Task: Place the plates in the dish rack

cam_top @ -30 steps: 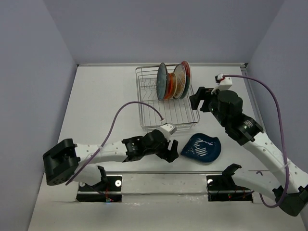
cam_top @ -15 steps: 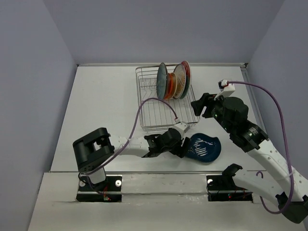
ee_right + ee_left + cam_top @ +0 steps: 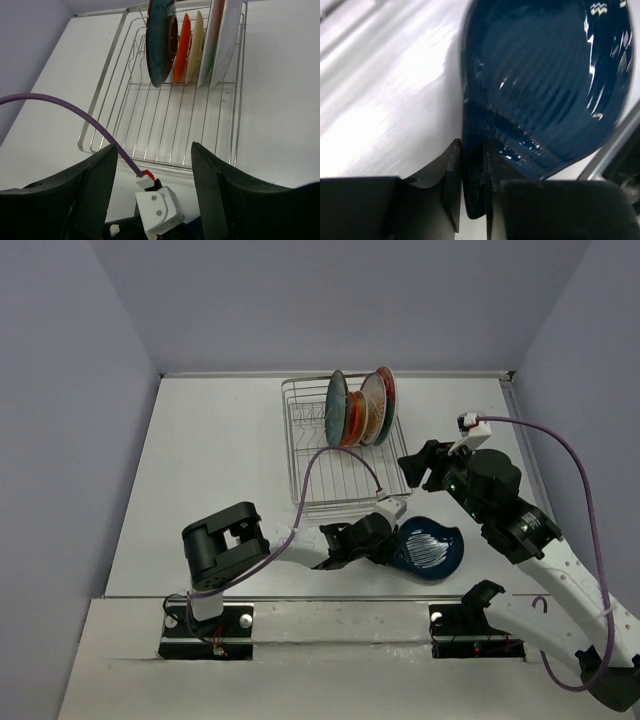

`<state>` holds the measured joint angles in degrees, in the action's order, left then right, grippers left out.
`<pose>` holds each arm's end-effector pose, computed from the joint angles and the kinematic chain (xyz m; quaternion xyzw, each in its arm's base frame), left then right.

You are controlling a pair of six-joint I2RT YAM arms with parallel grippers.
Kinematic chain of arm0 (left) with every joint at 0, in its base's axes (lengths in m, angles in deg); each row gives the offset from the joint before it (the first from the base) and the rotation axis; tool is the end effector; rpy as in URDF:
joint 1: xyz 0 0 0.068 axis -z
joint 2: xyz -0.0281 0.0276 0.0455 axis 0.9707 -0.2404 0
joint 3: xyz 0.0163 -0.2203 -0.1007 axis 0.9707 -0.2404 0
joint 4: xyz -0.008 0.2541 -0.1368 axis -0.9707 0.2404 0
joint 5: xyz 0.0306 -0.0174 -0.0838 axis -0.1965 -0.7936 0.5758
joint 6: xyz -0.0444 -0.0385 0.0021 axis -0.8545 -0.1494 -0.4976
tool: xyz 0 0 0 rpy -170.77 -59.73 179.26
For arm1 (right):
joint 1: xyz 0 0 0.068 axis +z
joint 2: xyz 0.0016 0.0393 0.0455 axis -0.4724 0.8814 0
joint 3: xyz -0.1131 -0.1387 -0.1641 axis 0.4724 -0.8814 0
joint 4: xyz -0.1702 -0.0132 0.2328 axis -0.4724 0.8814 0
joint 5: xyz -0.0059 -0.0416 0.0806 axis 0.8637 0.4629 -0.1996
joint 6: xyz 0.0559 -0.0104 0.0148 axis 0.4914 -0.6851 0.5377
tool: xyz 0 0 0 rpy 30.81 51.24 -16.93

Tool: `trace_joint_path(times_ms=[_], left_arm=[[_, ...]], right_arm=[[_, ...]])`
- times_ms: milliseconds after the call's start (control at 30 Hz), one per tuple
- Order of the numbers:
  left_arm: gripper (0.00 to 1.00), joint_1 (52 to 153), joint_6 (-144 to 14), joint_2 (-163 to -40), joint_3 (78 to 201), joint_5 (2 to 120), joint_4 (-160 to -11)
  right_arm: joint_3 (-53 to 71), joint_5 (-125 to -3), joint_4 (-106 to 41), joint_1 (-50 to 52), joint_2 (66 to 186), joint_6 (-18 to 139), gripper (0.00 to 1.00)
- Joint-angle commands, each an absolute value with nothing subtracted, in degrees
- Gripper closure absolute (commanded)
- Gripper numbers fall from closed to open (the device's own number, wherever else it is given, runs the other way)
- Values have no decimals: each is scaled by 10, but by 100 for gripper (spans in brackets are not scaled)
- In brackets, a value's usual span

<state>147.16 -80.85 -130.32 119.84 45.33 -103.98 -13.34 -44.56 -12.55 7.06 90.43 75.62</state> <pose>0.1329 -0.3708 0.0986 0.2980 0.8195 -0.3318 0.3600 0.1956 0.1272 0.3507 -0.0262 0.7791 0.2232 0.5852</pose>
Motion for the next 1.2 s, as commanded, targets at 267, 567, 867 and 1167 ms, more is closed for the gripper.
trace_joint_path(times_ms=[267,567,867,1167], left_arm=[[94,1479,-828,-1179,1119,406,-1065],[94,1440,-829,-903,1030,447,-1000],[94,1265,-787,-705,1041,679,-884],[94,1246,-742,-674,1091,700,-798]], right_arm=[[-126,-488,-102,69,843,736,34],[-132,-644,-100,69,843,689,27],[-122,-859,-168,69,963,606,19],[-98,-964,-163,69,1070,600,15]])
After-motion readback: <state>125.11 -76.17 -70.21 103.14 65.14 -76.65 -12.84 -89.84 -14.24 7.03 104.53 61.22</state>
